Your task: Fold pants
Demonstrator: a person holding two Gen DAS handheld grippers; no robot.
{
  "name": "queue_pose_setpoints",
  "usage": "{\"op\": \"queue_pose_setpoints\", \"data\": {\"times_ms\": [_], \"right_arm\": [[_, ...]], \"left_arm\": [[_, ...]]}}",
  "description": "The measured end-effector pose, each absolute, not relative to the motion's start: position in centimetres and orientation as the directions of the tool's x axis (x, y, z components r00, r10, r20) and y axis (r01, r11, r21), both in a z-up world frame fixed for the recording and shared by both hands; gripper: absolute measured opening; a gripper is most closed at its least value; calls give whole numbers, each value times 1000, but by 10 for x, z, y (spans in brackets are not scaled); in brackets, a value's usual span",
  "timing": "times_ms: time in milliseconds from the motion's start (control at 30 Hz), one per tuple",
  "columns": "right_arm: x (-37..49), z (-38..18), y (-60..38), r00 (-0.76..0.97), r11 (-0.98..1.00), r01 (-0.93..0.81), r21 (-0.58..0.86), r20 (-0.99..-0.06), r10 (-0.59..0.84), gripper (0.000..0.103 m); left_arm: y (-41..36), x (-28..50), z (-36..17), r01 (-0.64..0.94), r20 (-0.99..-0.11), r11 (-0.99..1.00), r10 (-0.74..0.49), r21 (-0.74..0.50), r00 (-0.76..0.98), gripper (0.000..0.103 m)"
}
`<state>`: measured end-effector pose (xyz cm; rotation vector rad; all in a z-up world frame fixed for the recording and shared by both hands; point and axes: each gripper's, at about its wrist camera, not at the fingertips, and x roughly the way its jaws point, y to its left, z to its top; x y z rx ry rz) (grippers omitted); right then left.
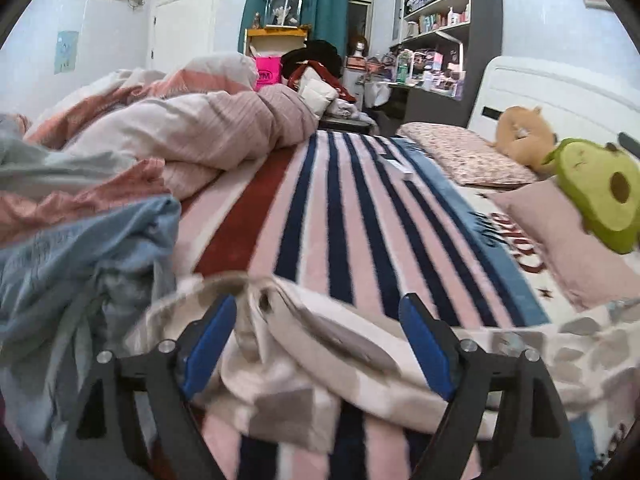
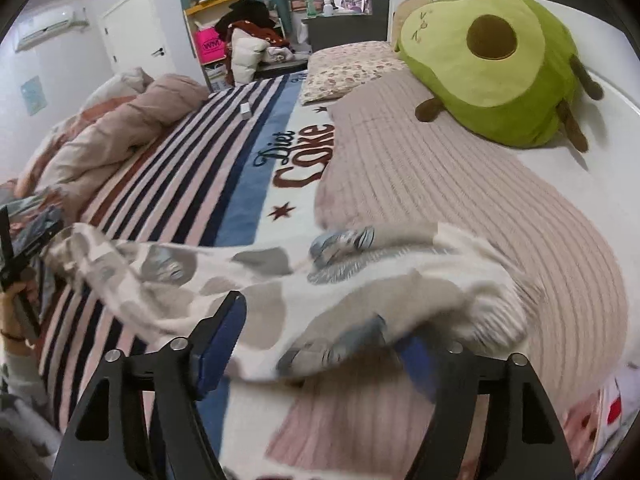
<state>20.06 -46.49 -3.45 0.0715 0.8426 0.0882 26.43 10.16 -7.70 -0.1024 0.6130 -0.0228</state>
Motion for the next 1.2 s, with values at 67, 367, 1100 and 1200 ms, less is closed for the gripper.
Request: {"op": "queue_pose_setpoints", "data": {"times_ms": [67,367,1100,1200], "right_arm": [[183,-36,-463,651,988,-47,146,-746,142,72],[178,-107,-441,560,902,-75,426,-730,392,72],[259,-52,-413,690,931,-200,305,-630,355,4],[262,-57,-404,651,927,-256,276,-659,376,9]], "left_arm": [[98,253,-85,58,-598,980,-162,-190,785,81],[56,253,-163,151,-705,898,-420,-413,572,81],[10,325,-96,260,-645,934,-357,-246,676,1],[-2,345,-104,274,-655,938,-345,-213,672,1]]}}
